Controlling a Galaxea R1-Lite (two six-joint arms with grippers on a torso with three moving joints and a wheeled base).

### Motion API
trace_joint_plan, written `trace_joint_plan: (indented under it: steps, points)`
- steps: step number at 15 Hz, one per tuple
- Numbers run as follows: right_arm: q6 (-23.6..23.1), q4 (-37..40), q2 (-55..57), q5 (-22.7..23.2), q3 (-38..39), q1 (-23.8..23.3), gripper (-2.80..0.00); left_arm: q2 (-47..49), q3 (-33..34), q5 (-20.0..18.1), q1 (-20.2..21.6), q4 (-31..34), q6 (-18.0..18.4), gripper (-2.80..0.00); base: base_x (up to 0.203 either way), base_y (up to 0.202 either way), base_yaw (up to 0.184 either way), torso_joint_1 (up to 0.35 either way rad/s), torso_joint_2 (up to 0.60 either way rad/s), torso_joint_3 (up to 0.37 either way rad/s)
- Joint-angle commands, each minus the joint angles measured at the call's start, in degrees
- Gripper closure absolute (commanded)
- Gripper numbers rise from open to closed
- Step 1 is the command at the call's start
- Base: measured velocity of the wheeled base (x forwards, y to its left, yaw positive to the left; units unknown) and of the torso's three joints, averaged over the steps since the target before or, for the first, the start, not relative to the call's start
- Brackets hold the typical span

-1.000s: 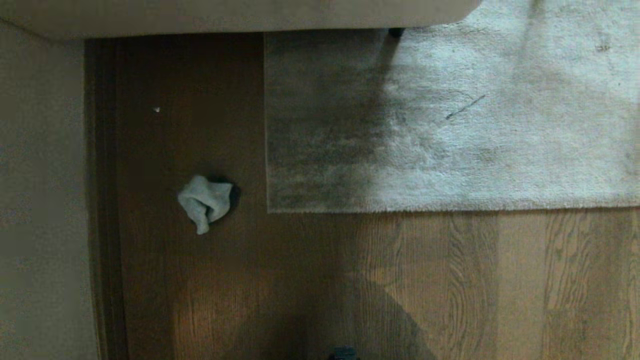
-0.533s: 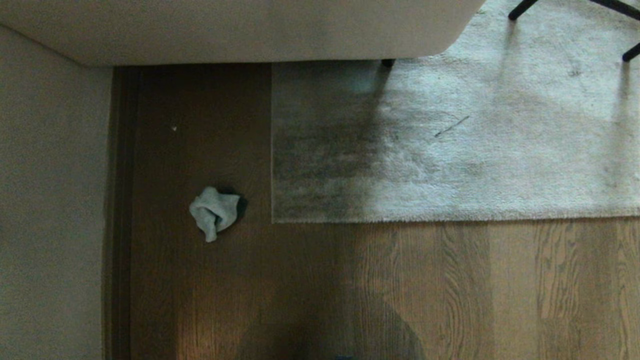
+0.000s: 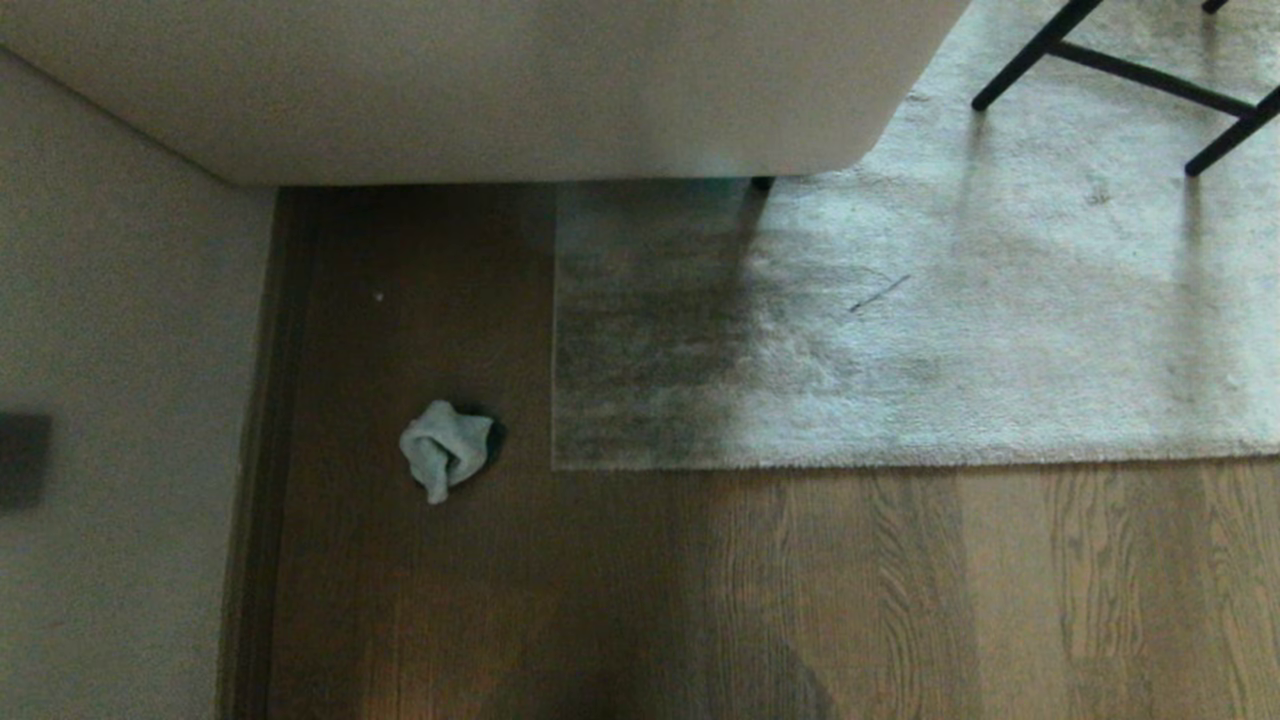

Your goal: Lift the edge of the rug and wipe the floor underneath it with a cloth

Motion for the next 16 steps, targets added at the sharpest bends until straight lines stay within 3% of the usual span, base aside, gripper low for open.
trace_joint_plan:
  steps: [1, 16]
  points:
    - [-0.01, -0.05, 0.07, -0.01, 0.00, 0.02, 0.00, 0.00, 0.01, 0.14, 0.01, -0.02, -0.11, 0.00, 0.000, 0.000, 0.000, 0.002, 0.01, 0.211]
    - [-0.01, -0.05, 0.07, -0.01, 0.00, 0.02, 0.00, 0.00, 0.01, 0.14, 0.01, -0.04, -0.15, 0.00, 0.000, 0.000, 0.000, 0.003, 0.00, 0.203]
